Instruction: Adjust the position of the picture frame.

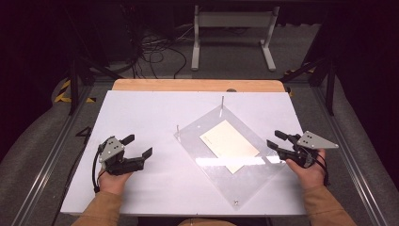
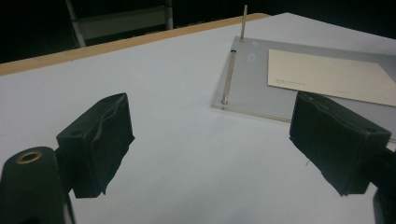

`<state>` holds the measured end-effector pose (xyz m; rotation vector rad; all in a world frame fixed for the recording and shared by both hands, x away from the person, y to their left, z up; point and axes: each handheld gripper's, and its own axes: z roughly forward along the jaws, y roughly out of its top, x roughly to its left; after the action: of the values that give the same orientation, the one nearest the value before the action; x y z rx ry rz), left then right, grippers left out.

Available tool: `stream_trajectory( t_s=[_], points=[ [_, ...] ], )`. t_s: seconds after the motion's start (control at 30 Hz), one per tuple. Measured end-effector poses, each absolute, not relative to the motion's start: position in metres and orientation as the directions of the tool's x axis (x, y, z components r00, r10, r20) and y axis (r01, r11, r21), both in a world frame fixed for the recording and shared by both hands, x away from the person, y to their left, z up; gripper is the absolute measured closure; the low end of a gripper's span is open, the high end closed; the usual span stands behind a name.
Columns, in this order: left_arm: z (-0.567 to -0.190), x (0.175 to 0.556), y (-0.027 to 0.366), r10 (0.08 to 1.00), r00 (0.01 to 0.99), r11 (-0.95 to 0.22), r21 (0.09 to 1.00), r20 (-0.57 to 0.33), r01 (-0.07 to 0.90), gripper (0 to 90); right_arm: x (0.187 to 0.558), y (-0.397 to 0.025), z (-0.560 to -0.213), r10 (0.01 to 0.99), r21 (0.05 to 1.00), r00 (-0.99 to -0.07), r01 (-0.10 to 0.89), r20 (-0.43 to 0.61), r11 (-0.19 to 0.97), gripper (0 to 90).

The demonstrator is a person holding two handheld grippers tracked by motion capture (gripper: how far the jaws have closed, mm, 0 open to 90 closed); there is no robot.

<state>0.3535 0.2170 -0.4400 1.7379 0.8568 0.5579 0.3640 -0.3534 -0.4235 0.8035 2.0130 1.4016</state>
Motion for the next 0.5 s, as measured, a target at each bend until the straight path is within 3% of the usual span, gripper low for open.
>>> stream_trajectory(
  t_s=[0.37, 0.5],
  points=[
    [-0.4377, 0.3528, 0.2134, 0.77, 0.638, -0.193, 0.943, -0.026, 0.271, 13.5, 0.3656, -0.3611, -0.4193, 0.752, 0.937, -0.652, 0.197, -0.095, 0.29, 56.9],
    [-0.4375, 0.3522, 0.2141, 0.771, 0.636, -0.19, 0.943, -0.029, 0.273, 13.6, 0.3663, -0.3631, -0.4164, 0.758, 0.91, -0.642, 0.238, -0.115, 0.339, 70.2]
  ],
)
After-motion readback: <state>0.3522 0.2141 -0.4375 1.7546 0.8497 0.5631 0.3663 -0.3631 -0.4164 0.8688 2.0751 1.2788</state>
